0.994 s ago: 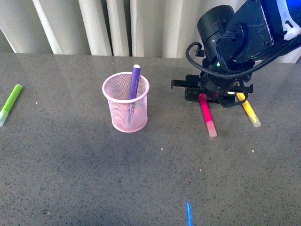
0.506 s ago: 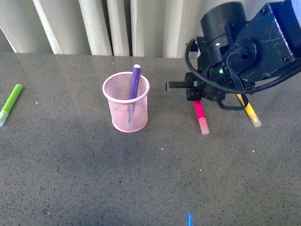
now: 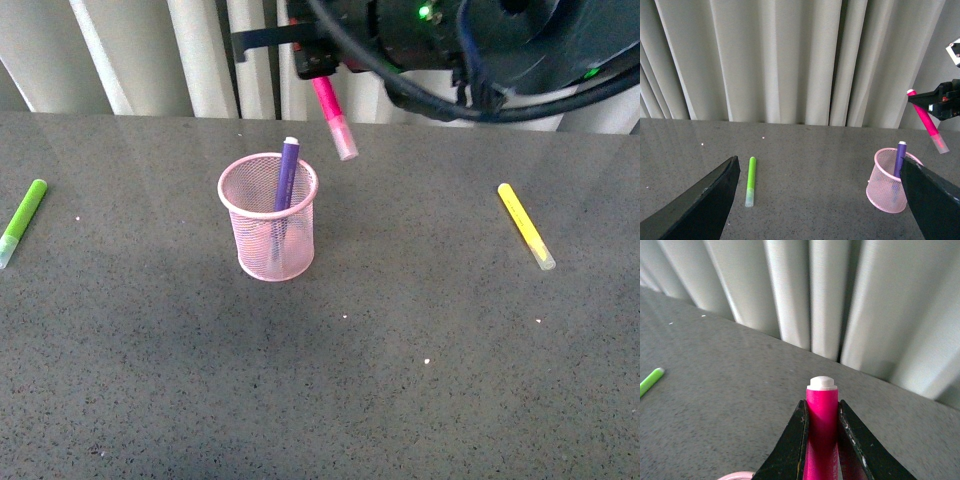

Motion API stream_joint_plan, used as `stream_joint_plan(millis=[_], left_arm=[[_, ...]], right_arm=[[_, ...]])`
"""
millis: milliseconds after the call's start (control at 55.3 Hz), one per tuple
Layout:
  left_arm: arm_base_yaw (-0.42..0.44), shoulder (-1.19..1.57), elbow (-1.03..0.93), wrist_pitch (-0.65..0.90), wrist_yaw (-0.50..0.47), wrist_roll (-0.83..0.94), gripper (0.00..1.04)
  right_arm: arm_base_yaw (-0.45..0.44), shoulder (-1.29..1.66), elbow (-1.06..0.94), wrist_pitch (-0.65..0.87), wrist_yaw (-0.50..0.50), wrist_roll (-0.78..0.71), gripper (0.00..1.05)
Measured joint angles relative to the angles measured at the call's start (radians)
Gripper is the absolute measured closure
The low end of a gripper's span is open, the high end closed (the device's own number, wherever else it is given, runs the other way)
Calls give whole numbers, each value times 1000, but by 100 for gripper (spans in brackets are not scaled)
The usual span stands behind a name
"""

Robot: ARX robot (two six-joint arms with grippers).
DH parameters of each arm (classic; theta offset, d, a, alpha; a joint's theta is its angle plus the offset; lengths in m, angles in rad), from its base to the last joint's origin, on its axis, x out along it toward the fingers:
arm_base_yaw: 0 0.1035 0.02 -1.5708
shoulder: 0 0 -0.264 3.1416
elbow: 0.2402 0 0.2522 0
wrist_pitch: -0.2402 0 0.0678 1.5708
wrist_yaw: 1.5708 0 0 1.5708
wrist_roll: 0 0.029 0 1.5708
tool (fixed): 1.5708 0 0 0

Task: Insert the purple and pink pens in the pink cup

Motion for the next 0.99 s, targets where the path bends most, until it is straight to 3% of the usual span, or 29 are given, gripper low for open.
stream_joint_plan(millis=[289, 994], left_arm=[[0, 0, 0, 0, 0, 0, 7], [0, 0, 0, 0, 0, 0, 7]], right_arm=[[105, 24, -24, 103, -10, -141, 94], [91, 159, 87, 135, -18, -107, 94]])
